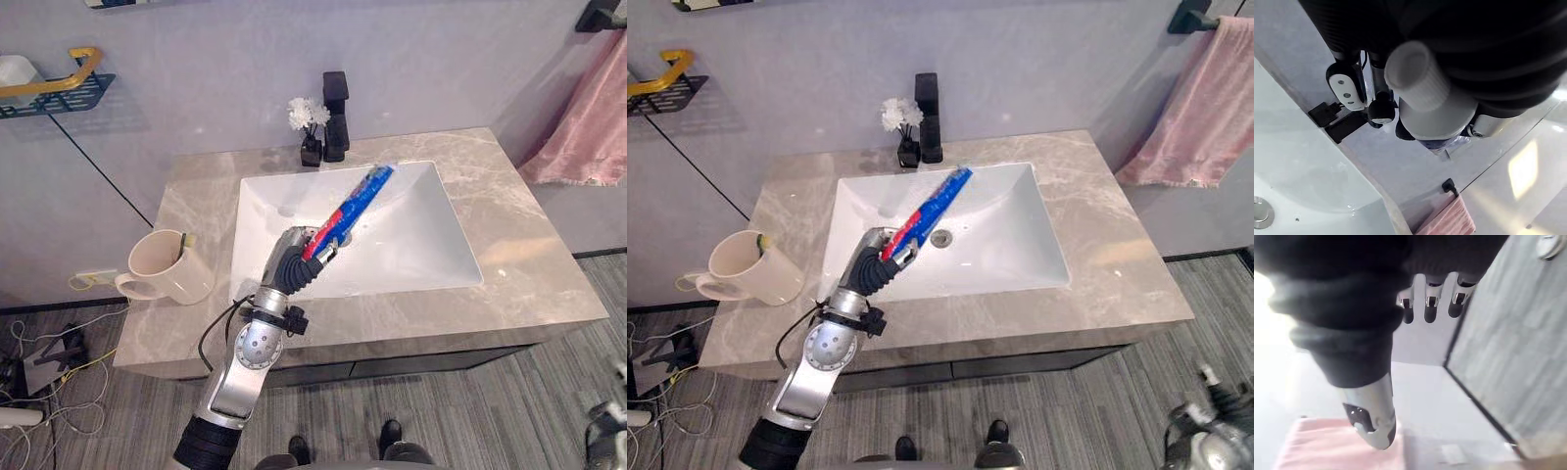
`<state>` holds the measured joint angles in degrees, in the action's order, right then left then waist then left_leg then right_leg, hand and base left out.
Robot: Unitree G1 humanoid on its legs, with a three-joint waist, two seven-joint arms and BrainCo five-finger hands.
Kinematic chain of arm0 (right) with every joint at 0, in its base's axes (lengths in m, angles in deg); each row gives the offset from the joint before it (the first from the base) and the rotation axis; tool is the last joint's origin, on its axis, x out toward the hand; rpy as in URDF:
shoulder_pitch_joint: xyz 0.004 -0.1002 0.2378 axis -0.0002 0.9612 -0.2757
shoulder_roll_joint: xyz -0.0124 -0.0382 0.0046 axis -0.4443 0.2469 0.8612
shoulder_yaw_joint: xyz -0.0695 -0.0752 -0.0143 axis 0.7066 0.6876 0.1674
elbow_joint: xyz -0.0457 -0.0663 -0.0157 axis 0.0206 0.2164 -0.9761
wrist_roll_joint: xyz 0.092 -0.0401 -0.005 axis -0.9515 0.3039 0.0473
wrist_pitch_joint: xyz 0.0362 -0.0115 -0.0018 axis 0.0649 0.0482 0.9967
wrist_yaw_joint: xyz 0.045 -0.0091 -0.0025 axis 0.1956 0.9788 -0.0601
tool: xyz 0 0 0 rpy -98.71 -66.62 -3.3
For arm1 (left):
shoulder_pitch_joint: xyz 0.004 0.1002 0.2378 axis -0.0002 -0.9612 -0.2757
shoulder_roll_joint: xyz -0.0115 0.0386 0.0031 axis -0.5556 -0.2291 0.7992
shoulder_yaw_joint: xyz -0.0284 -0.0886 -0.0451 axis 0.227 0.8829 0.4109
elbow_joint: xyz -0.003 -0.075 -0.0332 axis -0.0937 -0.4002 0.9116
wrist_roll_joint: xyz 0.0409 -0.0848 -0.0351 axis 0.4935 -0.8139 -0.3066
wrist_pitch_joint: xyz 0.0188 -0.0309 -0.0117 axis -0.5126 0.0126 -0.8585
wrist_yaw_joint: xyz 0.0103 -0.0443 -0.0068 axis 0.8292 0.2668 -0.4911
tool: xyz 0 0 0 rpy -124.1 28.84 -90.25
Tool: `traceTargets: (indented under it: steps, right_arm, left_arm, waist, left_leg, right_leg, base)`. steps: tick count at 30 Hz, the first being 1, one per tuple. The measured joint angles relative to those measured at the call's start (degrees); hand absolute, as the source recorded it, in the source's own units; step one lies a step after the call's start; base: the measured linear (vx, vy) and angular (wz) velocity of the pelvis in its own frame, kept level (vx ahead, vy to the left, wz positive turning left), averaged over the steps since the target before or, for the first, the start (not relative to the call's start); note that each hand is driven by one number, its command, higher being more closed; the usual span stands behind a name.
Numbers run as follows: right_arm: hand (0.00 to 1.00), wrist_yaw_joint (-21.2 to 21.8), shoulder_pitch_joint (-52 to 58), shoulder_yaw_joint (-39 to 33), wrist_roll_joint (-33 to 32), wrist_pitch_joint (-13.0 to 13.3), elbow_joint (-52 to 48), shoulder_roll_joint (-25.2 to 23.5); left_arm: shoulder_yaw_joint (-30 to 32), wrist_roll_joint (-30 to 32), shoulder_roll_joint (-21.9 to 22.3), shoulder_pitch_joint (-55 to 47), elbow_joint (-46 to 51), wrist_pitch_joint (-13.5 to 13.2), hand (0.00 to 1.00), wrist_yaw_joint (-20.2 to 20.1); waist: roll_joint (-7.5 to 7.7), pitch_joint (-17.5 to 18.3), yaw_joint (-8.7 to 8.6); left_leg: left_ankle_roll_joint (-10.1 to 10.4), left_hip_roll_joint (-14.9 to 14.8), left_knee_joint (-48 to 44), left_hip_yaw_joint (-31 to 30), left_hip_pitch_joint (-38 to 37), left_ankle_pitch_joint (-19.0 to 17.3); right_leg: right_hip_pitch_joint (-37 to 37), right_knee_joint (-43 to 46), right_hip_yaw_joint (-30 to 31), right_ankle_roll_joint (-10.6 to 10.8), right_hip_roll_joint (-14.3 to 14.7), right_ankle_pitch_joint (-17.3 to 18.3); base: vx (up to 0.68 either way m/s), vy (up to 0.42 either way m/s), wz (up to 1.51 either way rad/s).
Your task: Organize washtable
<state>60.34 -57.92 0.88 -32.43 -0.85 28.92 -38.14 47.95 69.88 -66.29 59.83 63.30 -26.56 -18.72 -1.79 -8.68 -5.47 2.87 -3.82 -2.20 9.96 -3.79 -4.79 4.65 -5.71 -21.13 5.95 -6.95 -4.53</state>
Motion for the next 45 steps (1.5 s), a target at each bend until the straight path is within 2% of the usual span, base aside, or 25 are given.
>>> traceTargets:
  steps: [1, 4, 5, 9, 14, 18, 23, 28, 36, 45]
  right_arm:
    - [0.0, -0.13, -0.44, 0.14, -0.01, 0.23, -1.26, 0.89]
    - [0.0, -0.02, -4.62, 2.87, -0.71, 3.39, -7.03, 6.6]
    - [0.0, 0.04, -4.89, 3.27, -0.9, 3.59, -7.54, 7.0]
    - [0.0, 2.72, -11.69, 12.19, -3.86, 6.91, -10.65, 11.38]
    - [0.0, 5.12, -17.61, 22.31, -7.96, 8.29, -12.15, 11.83]
    - [0.0, 6.82, -19.65, 30.67, -12.6, 9.23, -12.33, 9.63]
    - [0.0, 8.66, -21.58, 41.45, -15.53, 8.74, -12.37, 3.38]
    - [0.0, 11.11, -21.78, 50.79, -16.65, 6.09, -14.11, -1.97]
    - [0.0, 13.89, -21.41, 57.64, -20.69, 3.15, -14.13, -5.67]
    - [0.0, 16.06, -18.57, 61.32, -25.27, 1.99, -13.79, -6.52]
  left_arm:
    - [0.0, -0.02, 0.0, -0.16, 0.01, 0.0, 1.0, 0.0]
    - [-0.17, -0.52, 0.07, -0.93, 0.15, -0.06, 1.0, -0.17]
    - [-0.19, -0.53, 0.11, -0.99, 0.21, -0.08, 1.0, -0.17]
    - [-0.56, -1.44, -0.06, -2.55, 2.4, -0.34, 1.0, -0.25]
    - [-2.36, -3.0, -0.06, -2.57, 3.64, -0.69, 1.0, -0.15]
    - [-4.62, -3.45, -0.09, -2.57, 3.65, -0.79, 1.0, -0.08]
    - [-5.72, -4.39, 0.02, -2.54, 3.71, -0.85, 1.0, 0.11]
    - [-5.82, -4.69, 0.14, -2.43, 3.71, -0.78, 1.0, 1.31]
    - [-5.71, -4.65, 0.14, -2.19, 4.12, -0.63, 1.0, 2.76]
    - [-5.56, -4.51, 0.25, 0.08, 6.11, -0.54, 1.0, 5.29]
  waist:
    - [-0.03, 0.04, 0.03]
    - [-0.18, 0.54, -0.15]
    - [-0.18, 0.56, -0.15]
    - [-0.04, 0.78, 0.14]
    - [-0.11, 0.86, 1.81]
    - [-0.11, 2.14, 2.92]
    - [-0.11, 2.43, 3.2]
    - [-0.09, 2.44, 3.48]
    - [0.62, 2.86, 3.98]
    - [0.75, 2.94, 4.56]
  left_leg:
    - [0.08, -0.11, -0.25, 0.25, -0.04, -0.22]
    - [0.21, -0.32, -0.72, 1.23, -0.04, -0.77]
    - [0.21, -0.32, -0.72, 1.23, -0.04, -0.77]
    - [0.21, -0.34, -0.71, 1.05, -0.03, -0.76]
    - [0.18, -0.15, -0.73, 0.15, 0.05, -0.73]
    - [0.1, 0.1, -0.72, -0.99, 0.54, -0.67]
    - [-0.26, 0.49, -0.67, -2.15, 0.89, -0.28]
    - [-0.66, 0.97, -0.43, -2.78, 0.79, 0.23]
    - [-0.81, 1.24, 0.19, -2.72, 0.6, 0.49]
    - [-0.82, 1.34, 0.44, -2.76, 0.89, 0.59]
  right_leg:
    - [0.0, 0.0, 0.35, 0.0, 0.1, 0.0]
    - [-0.43, 0.0, 1.41, -0.06, 0.3, -0.04]
    - [-0.44, 0.01, 1.42, -0.06, 0.31, -0.04]
    - [-0.36, 0.01, 1.3, -0.07, 0.38, -0.05]
    - [0.06, 0.01, 0.57, -0.06, 0.19, -0.04]
    - [0.15, 0.01, -0.74, -0.04, -0.02, -0.03]
    - [0.46, 0.01, -1.9, -0.04, -0.34, -0.03]
    - [0.96, -0.01, -2.42, -0.04, -0.82, -0.03]
    - [0.88, -0.02, -2.41, -0.05, -1.07, -0.03]
    - [0.52, -0.02, -2.5, -0.04, -1.15, -0.03]
  base:
    - [0.0, 0.001, -0.24]
    - [0.0, 0.01, -0.2]
    - [0.01, 0.01, -0.04]
    - [0.0, 0.004, 0.03]
    - [-0.01, 0.011, 0.09]
    - [0.0, 0.015, 0.13]
    - [-0.01, 0.014, 0.13]
    - [-0.03, 0.018, 0.09]
    - [-0.02, 0.01, 0.01]
    - [0.0, 0.0, 0.0]
